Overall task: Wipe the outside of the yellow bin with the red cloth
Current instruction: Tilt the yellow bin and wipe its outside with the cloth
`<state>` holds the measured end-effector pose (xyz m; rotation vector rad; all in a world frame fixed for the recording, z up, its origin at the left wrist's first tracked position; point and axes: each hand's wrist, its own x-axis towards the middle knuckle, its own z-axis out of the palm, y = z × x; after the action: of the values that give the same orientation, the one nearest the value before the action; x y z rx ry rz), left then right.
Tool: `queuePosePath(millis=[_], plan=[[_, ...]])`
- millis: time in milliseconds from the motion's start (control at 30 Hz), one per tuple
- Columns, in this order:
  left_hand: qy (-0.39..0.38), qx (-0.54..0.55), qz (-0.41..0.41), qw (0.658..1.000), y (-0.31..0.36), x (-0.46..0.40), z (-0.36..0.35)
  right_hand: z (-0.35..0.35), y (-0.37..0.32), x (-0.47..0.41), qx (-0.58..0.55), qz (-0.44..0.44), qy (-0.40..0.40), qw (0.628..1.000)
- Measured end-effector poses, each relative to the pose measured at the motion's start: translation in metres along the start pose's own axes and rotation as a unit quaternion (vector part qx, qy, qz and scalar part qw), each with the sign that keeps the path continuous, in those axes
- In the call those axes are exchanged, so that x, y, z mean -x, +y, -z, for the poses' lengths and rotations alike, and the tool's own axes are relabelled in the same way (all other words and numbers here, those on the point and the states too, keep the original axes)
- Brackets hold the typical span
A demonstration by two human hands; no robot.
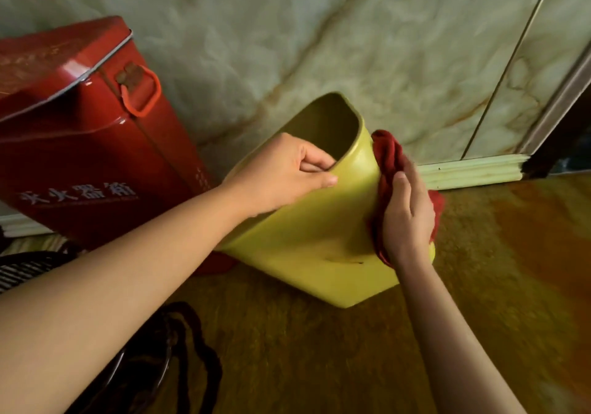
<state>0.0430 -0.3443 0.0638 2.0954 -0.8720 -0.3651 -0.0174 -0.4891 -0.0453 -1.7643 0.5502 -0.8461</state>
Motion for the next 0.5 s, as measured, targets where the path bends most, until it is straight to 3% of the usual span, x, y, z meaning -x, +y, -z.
queuePosePath(millis=[100, 200, 267, 433, 500], plan=[[0.007, 0.027, -0.006, 1.000, 0.010, -0.026, -0.014, -0.008, -0.004, 0.003, -0.030, 0.134, 0.002, 0.990], [0.062, 0.059, 0.036, 0.996, 0.011, -0.046, -0.016, -0.017, 0.018, 0.009, -0.009, 0.181, -0.007, 0.983], [0.078, 0.066, 0.061, 0.993, 0.006, -0.056, -0.012, -0.029, 0.040, 0.025, 0.029, 0.138, -0.013, 0.990], [0.125, 0.078, 0.135, 0.980, -0.011, -0.073, 0.005, -0.040, 0.074, 0.023, 0.026, -0.150, -0.013, 0.988], [0.126, 0.079, 0.146, 0.978, -0.013, -0.079, 0.008, -0.043, 0.065, 0.016, 0.005, -0.137, -0.035, 0.990]])
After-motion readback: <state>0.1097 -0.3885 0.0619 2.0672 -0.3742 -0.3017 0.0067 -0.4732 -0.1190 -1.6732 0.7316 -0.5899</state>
